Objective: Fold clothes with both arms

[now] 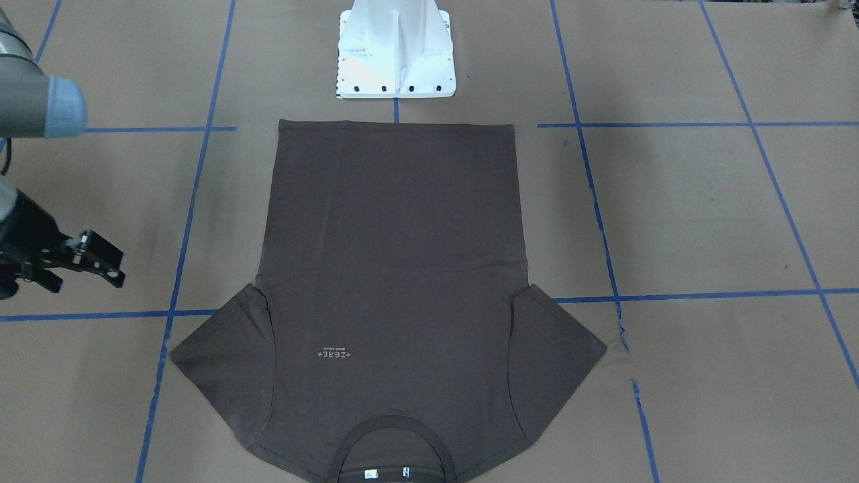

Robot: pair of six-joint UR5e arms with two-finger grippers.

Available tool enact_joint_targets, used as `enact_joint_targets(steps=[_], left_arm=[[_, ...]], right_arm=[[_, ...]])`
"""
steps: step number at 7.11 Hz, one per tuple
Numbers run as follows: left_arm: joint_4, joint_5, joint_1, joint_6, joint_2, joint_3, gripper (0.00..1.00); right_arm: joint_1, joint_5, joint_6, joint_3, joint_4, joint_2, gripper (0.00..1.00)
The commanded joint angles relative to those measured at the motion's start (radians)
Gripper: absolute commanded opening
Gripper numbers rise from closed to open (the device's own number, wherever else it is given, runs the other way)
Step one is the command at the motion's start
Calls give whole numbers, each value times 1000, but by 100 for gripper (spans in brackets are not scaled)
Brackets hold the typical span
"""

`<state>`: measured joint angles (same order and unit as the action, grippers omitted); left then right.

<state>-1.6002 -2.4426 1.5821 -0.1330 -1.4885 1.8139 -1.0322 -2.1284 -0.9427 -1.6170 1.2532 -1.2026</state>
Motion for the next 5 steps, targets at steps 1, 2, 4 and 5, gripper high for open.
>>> enact_joint_targets(steps=[1,2,4,5], left_arm=[[-3,-3,-1,1,-1,-1,100],[-3,-9,-2,1,-1,-1,100],[-18,-18,-2,1,-1,-1,100],[-24,-30,-2,1,1,-1,100]], right_arm=[[61,57,-198,168,-186,73,94],[63,61,-223,271,-190,136,89],[84,85,-222,337,-193,164,86],[115,128,-223,356,-193,166,85]])
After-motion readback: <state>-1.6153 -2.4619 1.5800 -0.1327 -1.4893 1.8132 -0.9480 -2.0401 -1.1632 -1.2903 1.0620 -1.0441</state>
